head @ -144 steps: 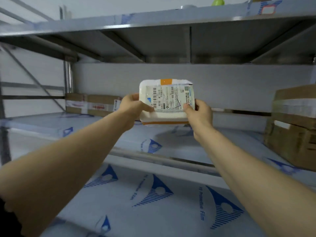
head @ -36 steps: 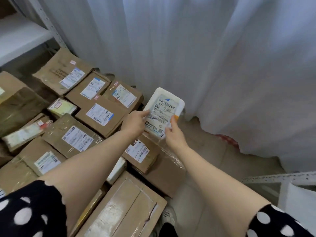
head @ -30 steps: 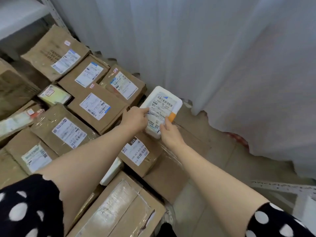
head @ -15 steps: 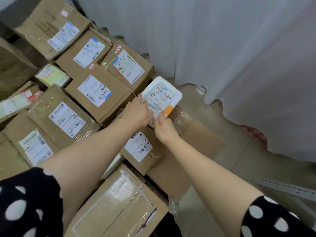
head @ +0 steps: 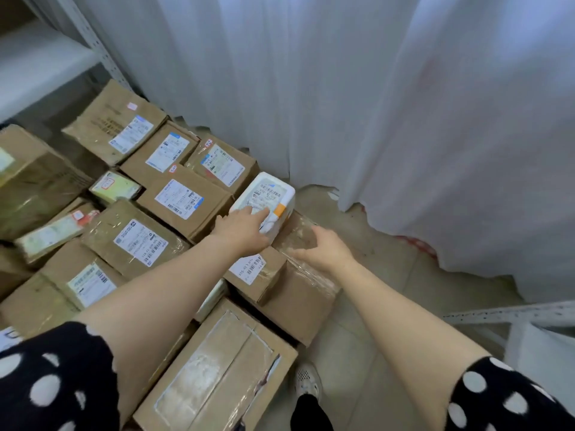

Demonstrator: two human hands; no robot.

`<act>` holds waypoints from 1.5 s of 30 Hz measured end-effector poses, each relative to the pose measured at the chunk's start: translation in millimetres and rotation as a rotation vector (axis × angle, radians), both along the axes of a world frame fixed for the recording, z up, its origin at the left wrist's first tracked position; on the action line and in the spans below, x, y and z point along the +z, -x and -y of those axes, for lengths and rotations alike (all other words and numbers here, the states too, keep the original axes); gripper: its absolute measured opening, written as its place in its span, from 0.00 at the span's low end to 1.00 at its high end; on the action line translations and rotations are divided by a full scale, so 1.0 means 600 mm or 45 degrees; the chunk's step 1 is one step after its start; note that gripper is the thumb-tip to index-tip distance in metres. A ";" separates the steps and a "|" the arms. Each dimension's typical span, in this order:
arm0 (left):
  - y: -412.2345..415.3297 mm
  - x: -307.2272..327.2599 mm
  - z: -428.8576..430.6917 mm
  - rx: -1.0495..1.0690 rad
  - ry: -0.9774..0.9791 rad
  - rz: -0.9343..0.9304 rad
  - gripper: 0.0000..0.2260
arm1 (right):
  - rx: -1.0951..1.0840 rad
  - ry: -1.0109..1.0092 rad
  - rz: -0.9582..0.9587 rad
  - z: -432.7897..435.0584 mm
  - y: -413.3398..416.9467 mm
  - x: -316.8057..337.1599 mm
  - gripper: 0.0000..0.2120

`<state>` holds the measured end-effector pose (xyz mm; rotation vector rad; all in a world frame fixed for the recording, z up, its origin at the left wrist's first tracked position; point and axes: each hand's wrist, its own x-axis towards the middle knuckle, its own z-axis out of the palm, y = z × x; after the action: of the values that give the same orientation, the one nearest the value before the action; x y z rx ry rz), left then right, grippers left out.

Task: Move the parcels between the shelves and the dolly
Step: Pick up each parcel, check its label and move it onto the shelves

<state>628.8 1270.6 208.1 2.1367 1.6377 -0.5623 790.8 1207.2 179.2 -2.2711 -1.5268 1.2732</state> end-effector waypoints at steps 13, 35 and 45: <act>0.119 0.234 0.386 -0.532 -0.238 0.029 0.33 | 0.083 -0.078 0.502 0.422 0.137 0.246 0.43; 0.446 0.341 0.998 -0.742 -0.259 0.056 0.31 | -0.005 -0.080 0.674 1.073 0.494 0.366 0.41; 0.627 0.389 1.197 -1.039 -0.340 0.225 0.33 | -0.291 -0.052 0.856 1.324 0.713 0.413 0.42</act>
<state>252.5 552.4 441.6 2.9363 0.7231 -0.3583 362.9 413.0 426.7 -2.9072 -1.3532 0.4221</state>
